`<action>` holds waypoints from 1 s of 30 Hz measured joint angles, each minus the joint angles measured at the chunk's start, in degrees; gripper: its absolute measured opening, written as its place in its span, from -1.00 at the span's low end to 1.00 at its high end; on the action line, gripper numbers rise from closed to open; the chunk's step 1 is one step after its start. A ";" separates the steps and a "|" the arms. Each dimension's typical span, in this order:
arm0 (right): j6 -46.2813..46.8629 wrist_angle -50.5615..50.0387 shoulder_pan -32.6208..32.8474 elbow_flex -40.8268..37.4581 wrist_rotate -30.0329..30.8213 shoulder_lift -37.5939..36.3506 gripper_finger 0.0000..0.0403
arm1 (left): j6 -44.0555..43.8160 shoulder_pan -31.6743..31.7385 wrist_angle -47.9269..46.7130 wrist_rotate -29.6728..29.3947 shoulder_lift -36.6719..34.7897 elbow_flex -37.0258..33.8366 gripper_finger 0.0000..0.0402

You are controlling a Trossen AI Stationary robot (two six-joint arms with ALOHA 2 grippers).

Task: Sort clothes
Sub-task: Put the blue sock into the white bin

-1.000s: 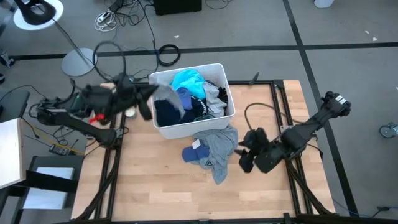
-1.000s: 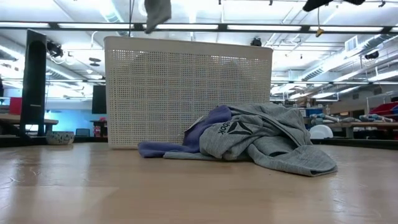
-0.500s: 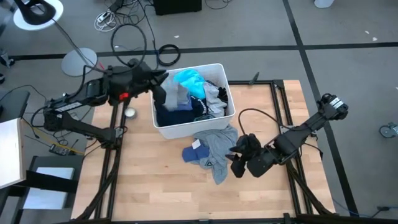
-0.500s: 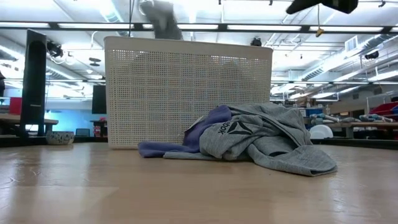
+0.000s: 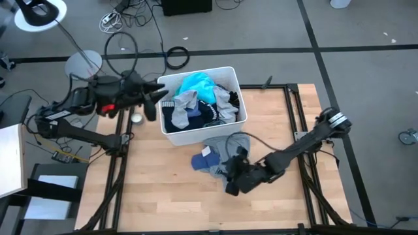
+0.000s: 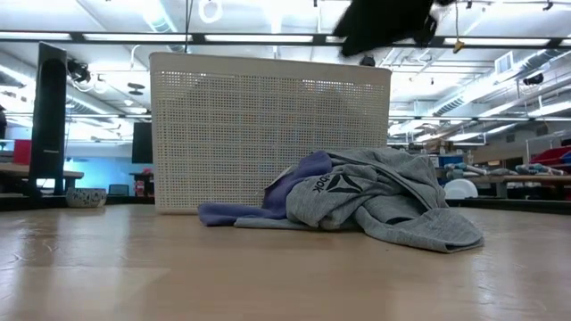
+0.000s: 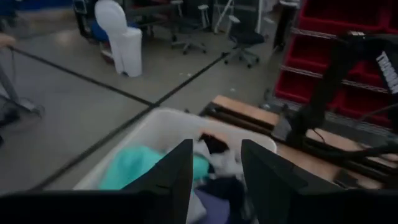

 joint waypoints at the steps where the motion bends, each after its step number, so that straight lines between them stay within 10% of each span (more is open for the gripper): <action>1: -0.28 0.21 -0.61 0.00 -0.19 1.45 -0.18 | -0.91 -0.73 -0.70 -0.14 -1.16 -1.14 -0.29; 18: -4.60 3.29 -11.72 0.00 -6.44 12.89 -0.37 | -21.03 -18.75 2.27 -2.62 -15.75 -26.53 -0.29; 30: -7.65 3.48 -17.06 0.02 -18.89 14.60 -0.96 | -30.42 -29.91 5.87 -8.04 -15.84 -33.66 -0.29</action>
